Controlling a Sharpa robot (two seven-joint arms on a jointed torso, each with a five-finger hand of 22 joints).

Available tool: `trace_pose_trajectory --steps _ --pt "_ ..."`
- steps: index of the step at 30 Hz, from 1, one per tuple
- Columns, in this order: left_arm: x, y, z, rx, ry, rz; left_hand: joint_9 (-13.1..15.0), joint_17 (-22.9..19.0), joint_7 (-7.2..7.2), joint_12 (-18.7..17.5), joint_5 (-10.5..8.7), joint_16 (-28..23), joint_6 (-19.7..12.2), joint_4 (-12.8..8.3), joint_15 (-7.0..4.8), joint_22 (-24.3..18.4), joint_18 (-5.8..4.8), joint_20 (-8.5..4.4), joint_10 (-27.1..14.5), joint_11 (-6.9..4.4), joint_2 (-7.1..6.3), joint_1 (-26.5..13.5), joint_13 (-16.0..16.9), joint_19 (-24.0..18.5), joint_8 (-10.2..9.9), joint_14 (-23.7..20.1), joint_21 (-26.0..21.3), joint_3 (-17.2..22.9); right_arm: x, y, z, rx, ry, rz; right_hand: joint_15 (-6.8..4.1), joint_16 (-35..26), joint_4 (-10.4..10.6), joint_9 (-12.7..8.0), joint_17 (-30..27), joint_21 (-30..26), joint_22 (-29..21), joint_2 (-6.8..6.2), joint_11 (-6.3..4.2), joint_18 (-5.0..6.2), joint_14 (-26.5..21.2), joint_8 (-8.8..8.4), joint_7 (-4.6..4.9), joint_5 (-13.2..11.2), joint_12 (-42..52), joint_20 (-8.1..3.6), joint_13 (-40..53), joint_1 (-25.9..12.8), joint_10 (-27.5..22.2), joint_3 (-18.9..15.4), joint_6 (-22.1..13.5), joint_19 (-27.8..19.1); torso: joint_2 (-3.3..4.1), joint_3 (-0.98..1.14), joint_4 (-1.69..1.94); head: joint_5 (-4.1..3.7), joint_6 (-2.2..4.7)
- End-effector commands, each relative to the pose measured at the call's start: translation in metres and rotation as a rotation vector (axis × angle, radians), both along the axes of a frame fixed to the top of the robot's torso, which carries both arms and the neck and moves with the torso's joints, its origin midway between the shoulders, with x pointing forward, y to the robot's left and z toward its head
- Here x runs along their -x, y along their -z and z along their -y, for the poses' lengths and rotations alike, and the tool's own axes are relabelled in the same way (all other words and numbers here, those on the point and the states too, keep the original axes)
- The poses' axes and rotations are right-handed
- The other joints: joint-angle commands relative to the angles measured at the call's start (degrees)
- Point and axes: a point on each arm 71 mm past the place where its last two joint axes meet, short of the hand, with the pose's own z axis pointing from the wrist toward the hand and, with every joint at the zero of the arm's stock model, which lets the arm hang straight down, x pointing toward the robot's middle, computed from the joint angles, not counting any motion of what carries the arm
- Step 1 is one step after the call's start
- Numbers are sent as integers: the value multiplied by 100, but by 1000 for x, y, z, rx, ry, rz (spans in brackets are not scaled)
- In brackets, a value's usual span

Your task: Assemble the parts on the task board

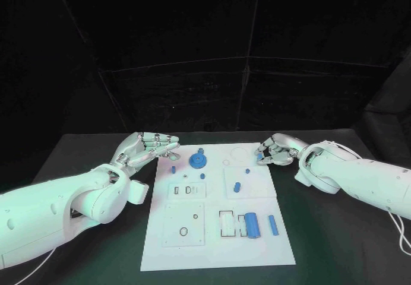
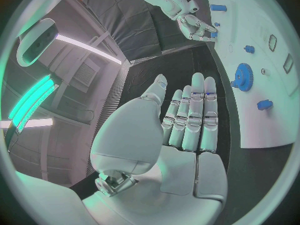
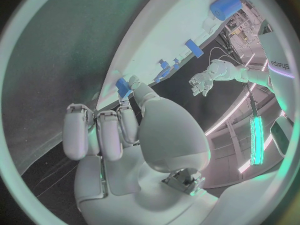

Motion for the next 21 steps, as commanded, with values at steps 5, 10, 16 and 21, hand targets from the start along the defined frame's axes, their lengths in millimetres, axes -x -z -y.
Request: trace_pose_trajectory --steps 5,10,16,21 --pt "0 0 1 4 13 -8 -4 10 22 -22 4 -27 28 -27 -2 -6 69 -4 21 21 49 6 -5 -33 -30 -10 -22 -1 -1 -1 0 2 7 5 -45 26 -8 0 193 37 3 63 -18 -71 347 17 4 -40 35 -24 102 10 31 32 55 31 -5 6 -11 19 -11" --pt "0 0 1 4 14 -9 -4 10 22 -22 4 -27 28 -27 -2 -6 69 -4 21 21 49 6 -5 -33 -30 -10 -22 -1 -1 -1 1 3 13 7 -46 32 -13 -1 209 39 10 59 -19 -72 350 17 3 -44 46 -25 117 8 40 34 58 35 -4 3 -6 14 -9" --pt "0 0 1 4 13 -10 -4 10 22 -22 4 -27 28 -27 -2 -6 69 -4 21 21 49 6 -5 -33 -30 -10 -22 -1 -1 -1 3 4 23 12 -48 29 -39 -16 202 39 9 11 -16 -73 350 -8 8 -52 32 -30 100 -32 30 33 39 34 -4 4 -4 1 -8" --pt "0 0 1 3 13 -10 -6 11 25 -27 4 -31 25 -26 0 -7 69 -3 17 24 52 1 -7 -33 -35 -11 -23 -2 -1 -1 3 4 26 12 -41 24 -57 -34 193 38 7 -63 -5 -73 348 -55 20 -22 12 -29 78 -114 14 3 -17 32 -5 6 -5 0 -8"
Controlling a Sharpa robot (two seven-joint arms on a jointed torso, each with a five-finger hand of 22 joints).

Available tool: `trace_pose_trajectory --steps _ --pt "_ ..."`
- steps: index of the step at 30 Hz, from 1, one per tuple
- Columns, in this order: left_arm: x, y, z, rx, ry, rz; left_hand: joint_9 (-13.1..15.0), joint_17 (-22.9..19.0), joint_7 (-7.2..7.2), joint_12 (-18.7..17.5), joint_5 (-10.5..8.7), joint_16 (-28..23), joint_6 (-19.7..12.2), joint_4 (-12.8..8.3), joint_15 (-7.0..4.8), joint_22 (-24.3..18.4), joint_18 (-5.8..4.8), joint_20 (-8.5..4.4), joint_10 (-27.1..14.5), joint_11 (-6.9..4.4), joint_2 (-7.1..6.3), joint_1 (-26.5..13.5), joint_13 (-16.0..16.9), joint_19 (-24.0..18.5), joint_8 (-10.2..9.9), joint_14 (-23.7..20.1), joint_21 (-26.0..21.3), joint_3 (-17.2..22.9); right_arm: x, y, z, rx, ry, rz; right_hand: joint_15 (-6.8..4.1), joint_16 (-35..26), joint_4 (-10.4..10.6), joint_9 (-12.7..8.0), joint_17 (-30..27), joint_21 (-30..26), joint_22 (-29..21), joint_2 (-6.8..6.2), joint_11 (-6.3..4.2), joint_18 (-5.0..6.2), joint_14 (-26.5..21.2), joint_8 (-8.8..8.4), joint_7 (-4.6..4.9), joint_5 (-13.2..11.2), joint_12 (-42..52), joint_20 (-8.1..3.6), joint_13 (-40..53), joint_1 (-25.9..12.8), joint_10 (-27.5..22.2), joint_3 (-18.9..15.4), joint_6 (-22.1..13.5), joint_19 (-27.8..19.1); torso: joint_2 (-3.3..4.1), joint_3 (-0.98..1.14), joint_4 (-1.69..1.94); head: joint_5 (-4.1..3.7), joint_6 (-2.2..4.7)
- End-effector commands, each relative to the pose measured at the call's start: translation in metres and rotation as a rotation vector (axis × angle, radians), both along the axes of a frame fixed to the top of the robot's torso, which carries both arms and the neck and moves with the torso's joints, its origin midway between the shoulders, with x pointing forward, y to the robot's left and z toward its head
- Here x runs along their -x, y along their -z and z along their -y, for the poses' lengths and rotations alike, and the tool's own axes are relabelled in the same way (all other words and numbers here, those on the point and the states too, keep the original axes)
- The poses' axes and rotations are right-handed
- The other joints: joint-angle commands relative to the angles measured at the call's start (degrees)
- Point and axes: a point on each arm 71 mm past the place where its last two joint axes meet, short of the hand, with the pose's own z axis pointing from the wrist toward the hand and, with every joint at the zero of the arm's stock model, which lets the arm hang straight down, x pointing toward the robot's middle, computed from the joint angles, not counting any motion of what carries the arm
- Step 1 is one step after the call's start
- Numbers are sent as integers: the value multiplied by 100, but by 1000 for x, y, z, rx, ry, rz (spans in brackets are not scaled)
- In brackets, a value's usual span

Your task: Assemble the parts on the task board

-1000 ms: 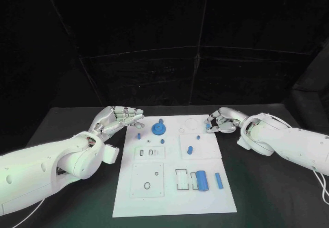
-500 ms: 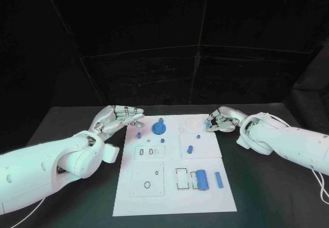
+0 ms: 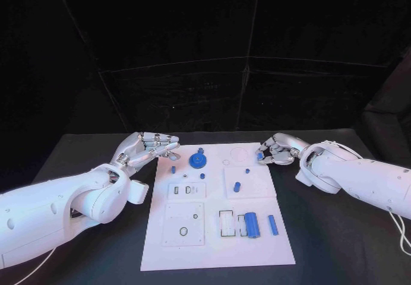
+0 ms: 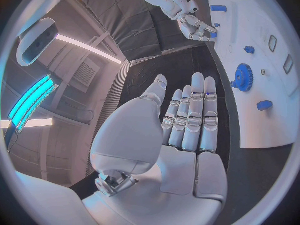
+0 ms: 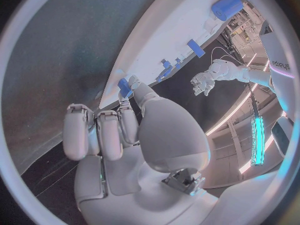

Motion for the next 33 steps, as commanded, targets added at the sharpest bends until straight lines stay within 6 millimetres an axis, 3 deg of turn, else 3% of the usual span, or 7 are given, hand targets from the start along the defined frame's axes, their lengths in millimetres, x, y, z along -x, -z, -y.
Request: trace_pose_trajectory --steps 1,18,26,33 --pt "0 0 1 4 12 -7 -6 7 25 -27 4 -31 25 -27 0 -8 68 -3 17 23 52 1 -7 -34 -35 -11 -23 -2 0 -2 0 0 9 12 -30 23 -46 -9 193 37 1 -33 18 -73 357 -45 4 13 -29 -7 72 -85 -10 -22 -48 11 0 2 2 -5 -1" --pt "1 0 1 4 12 -8 -7 8 28 -32 4 -35 21 -29 1 -9 68 -3 13 26 52 0 -8 -34 -40 -12 -24 -3 0 -2 1 0 12 14 -36 25 -74 13 201 36 0 7 2 -71 358 4 -18 54 -19 -7 89 -106 0 7 53 9 -1 1 4 -8 -8" --pt "1 0 1 4 12 -8 -7 8 28 -32 4 -35 21 -29 1 -9 68 -3 13 26 52 0 -8 -34 -40 -12 -24 -3 1 -3 1 -5 12 30 -93 27 -120 52 212 38 7 107 -73 -71 361 156 -111 21 1 -48 120 -113 23 101 326 14 3 2 0 -10 -19" --pt "1 0 1 4 12 -8 -7 8 28 -32 4 -35 21 -29 1 -9 68 -3 13 26 52 0 -8 -34 -40 -12 -24 -3 1 -7 -1 -28 11 77 -203 41 -164 123 257 59 71 275 -206 -84 373 349 -267 -100 39 -144 175 -101 76 265 685 59 1 6 -1 -9 -27"
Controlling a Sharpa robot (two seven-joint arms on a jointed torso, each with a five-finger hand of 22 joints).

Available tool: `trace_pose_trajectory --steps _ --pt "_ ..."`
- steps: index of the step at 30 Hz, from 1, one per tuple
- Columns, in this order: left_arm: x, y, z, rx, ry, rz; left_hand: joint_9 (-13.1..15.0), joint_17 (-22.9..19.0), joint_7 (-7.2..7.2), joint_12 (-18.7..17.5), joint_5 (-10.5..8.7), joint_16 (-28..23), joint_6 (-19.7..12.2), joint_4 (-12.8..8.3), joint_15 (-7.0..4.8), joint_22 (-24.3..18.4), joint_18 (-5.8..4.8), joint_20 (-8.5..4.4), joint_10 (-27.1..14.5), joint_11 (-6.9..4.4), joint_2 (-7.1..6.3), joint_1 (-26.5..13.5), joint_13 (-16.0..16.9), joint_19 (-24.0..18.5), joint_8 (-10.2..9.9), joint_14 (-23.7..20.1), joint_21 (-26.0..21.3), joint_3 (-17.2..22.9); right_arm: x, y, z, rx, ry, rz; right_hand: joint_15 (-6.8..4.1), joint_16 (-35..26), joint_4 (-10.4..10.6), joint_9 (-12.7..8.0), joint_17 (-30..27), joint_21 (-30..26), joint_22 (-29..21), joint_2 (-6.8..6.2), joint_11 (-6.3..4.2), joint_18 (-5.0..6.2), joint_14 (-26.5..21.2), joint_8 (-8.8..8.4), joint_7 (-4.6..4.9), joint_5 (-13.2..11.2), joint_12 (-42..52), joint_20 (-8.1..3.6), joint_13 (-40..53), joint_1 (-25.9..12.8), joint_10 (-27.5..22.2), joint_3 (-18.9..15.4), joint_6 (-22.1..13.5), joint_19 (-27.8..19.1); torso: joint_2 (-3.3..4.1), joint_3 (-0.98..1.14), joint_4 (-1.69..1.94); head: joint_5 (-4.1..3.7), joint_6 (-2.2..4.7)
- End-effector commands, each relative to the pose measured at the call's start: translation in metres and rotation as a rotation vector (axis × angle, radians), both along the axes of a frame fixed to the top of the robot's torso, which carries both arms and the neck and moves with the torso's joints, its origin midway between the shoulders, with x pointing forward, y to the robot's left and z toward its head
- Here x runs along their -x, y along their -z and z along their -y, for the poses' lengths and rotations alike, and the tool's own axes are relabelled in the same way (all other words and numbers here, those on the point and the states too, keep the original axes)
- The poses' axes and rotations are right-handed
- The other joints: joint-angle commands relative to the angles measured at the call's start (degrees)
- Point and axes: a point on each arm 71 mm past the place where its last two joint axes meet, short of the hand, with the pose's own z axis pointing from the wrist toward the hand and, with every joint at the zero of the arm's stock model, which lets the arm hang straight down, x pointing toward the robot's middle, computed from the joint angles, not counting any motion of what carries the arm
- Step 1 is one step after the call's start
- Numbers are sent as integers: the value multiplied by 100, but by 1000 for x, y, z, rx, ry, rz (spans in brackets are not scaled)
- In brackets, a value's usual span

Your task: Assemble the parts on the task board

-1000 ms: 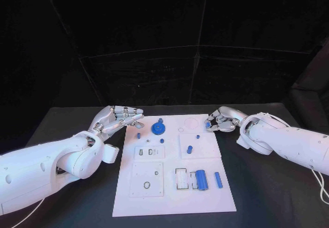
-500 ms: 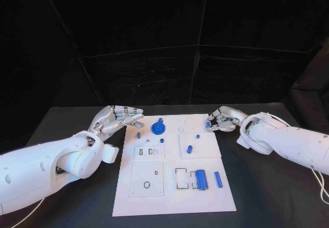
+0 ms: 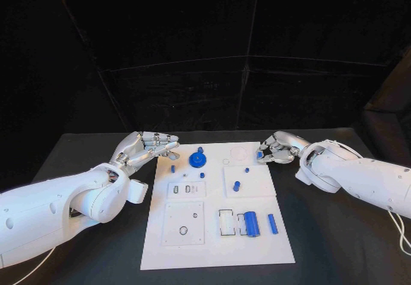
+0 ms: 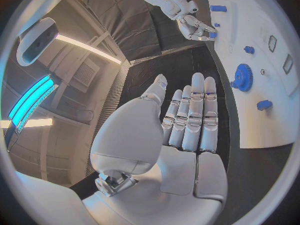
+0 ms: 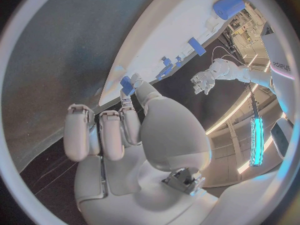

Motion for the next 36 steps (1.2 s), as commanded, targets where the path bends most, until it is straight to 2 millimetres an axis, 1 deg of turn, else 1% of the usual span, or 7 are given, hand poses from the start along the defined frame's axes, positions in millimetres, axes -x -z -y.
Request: trace_pose_trajectory --steps 1,9,15,26,28,33,36 --pt "0 0 1 4 11 -6 -7 5 28 -32 4 -35 21 -29 1 -5 68 -3 13 26 52 0 -8 -34 -40 -12 -24 -3 0 -6 -2 -24 4 62 -43 39 -8 72 261 38 45 148 -58 -86 353 64 -111 -30 41 -58 181 29 10 48 180 14 1 4 -6 8 -3" --pt "0 0 1 4 11 -6 -7 5 28 -32 4 -35 21 -29 1 -5 68 -3 13 26 52 0 -8 -34 -40 -12 -24 -3 7 -11 -5 -43 23 87 -61 40 -29 66 269 41 54 155 -68 -88 355 50 -112 -4 33 -82 177 19 11 84 160 20 -14 -6 0 17 -3" --pt "0 0 0 3 9 -7 -7 5 28 -32 4 -35 21 -29 1 -5 68 -3 13 26 52 0 -8 -34 -40 -12 -24 -3 23 -17 -23 -69 20 67 -63 33 -40 55 256 43 61 155 -62 -91 353 20 -100 81 6 -96 156 -32 0 129 126 27 -38 -21 -4 56 -7" --pt "-2 0 -2 21 -5 -24 -9 9 30 -40 4 -42 19 -33 3 -7 67 -1 9 28 58 -2 -9 -34 -48 -11 -25 -3 45 -24 -110 -93 -76 31 -62 24 -34 51 239 43 63 160 -59 -92 349 8 -97 123 -23 -98 128 -70 -16 151 115 29 -98 -60 21 202 -116" --pt "-2 1 -3 24 -9 -26 -8 10 30 -41 4 -44 22 -33 4 -8 67 -1 11 28 60 -5 -9 -34 -48 -11 -26 -3 45 -24 -123 -87 -92 31 -61 17 -32 49 222 42 59 159 -58 -91 346 2 -95 129 -32 -98 119 -84 -22 157 109 26 -108 -57 17 247 -165" --pt "-3 1 -4 27 -13 -30 -8 10 30 -41 4 -45 23 -33 4 -8 67 -1 13 28 62 -5 -9 -34 -48 -11 -26 -3 47 -23 -150 -74 -129 26 -61 15 -31 49 219 41 56 160 -57 -91 345 1 -94 130 -34 -98 117 -87 -23 159 107 25 -110 -58 33 297 -195" --pt "-3 1 -4 28 -14 -31 -8 10 30 -41 4 -45 23 -33 4 -8 67 -1 13 28 62 -5 -9 -34 -48 -11 -26 -3 48 -21 -166 -57 -154 20 -60 9 -28 46 205 39 52 161 -55 -90 342 -6 -91 136 -39 -98 113 -102 -26 166 99 22 -109 -60 24 336 -223"
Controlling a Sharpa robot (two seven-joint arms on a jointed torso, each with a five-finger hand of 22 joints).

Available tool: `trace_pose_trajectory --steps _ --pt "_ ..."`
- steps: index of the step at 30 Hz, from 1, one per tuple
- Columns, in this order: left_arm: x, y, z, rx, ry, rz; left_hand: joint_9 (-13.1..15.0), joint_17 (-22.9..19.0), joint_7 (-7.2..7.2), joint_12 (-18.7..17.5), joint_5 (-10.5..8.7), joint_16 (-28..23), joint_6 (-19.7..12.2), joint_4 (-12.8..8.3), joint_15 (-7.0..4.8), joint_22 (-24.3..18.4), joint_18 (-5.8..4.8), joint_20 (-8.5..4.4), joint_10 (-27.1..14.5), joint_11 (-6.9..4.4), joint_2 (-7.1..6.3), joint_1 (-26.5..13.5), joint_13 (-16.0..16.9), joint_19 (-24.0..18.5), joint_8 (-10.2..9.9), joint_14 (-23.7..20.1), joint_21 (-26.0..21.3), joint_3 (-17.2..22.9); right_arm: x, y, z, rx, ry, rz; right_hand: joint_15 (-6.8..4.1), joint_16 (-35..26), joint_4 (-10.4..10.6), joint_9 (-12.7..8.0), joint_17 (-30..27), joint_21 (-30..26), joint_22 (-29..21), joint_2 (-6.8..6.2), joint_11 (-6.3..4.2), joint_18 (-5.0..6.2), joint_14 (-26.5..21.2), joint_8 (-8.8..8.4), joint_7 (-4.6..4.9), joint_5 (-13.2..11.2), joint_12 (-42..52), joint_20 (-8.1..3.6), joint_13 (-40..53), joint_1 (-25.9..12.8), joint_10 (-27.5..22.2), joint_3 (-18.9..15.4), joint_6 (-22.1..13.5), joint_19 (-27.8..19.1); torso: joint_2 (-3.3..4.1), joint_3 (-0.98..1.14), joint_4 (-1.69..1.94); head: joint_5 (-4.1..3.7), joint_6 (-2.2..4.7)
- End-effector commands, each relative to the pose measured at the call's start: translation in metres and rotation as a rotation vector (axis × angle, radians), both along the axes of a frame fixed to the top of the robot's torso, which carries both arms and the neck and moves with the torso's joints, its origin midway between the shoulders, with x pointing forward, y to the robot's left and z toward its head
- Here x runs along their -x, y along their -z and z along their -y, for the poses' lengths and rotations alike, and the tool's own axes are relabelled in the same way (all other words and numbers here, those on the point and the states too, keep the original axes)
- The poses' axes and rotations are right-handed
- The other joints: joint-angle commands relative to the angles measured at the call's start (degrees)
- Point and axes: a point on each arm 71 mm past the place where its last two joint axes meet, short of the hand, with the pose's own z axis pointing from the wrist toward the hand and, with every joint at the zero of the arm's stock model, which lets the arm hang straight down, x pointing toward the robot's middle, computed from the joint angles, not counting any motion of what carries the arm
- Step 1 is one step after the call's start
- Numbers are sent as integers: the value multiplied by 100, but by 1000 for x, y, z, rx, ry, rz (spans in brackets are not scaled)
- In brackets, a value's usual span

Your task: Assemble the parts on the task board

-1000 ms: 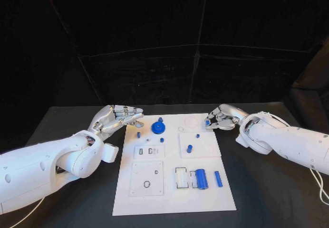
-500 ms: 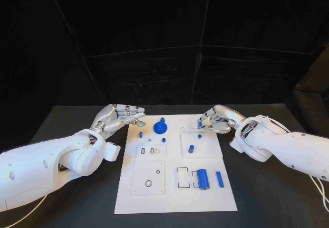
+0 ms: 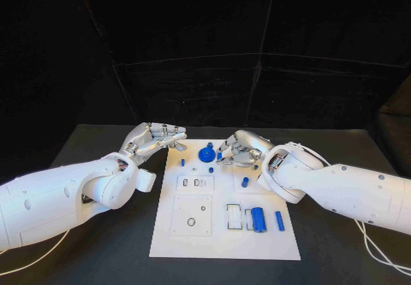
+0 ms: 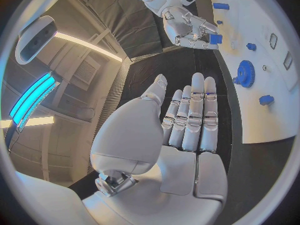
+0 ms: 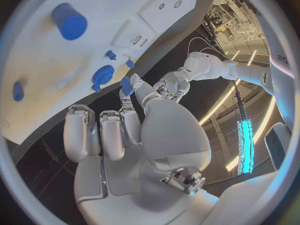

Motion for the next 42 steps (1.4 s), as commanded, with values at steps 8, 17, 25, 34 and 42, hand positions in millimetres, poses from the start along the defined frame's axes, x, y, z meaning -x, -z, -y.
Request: trace_pose_trajectory --steps 8,17,25,34,42 --pt "-1 -1 3 17 8 -14 -8 7 30 -17 4 -17 23 -33 4 -5 68 -1 13 28 62 -5 -9 -34 -22 -11 -26 -3 7 17 -36 134 -50 -7 -19 -21 22 41 183 14 48 -14 -11 -88 337 5 -93 34 -58 -38 95 -82 -38 61 74 -2 4 3 -13 100 -84" --pt "0 -1 3 17 9 -14 -8 8 29 -16 4 -20 27 -34 4 -5 68 0 18 27 64 -7 -8 -33 -22 -11 -26 -3 15 30 -50 176 -85 12 -15 -29 16 35 166 12 45 -34 -5 -88 334 -10 -86 25 -72 -36 83 -103 -48 69 54 -4 -1 3 -15 124 -124" --pt "0 -1 3 18 11 -14 -8 8 29 -16 4 -20 27 -34 4 -5 68 0 18 27 64 -7 -8 -33 -22 -11 -26 -3 20 38 -59 187 -105 23 -14 -28 13 33 172 13 50 -40 -3 -89 335 -15 -85 24 -74 -35 83 -108 -49 72 48 -1 -1 7 -6 127 -136" --pt "0 -1 3 18 10 -15 -8 8 29 -16 4 -20 27 -34 4 -5 68 0 18 27 64 -7 -8 -33 -22 -11 -26 -3 21 46 -60 199 -109 6 -13 -29 11 31 171 13 49 -45 -1 -89 334 -20 -82 24 -72 -34 86 -114 -47 76 42 -1 1 6 -10 135 -157" --pt "0 -1 3 18 13 -15 -8 11 27 -17 4 -25 32 -38 4 -7 68 0 23 26 63 -7 -7 -33 -23 -10 -27 -4 21 52 -60 213 -109 -12 -5 -34 15 23 162 10 43 -66 10 -88 333 -43 -67 19 -89 -29 70 -155 -60 84 14 -4 -1 8 -11 131 -171"
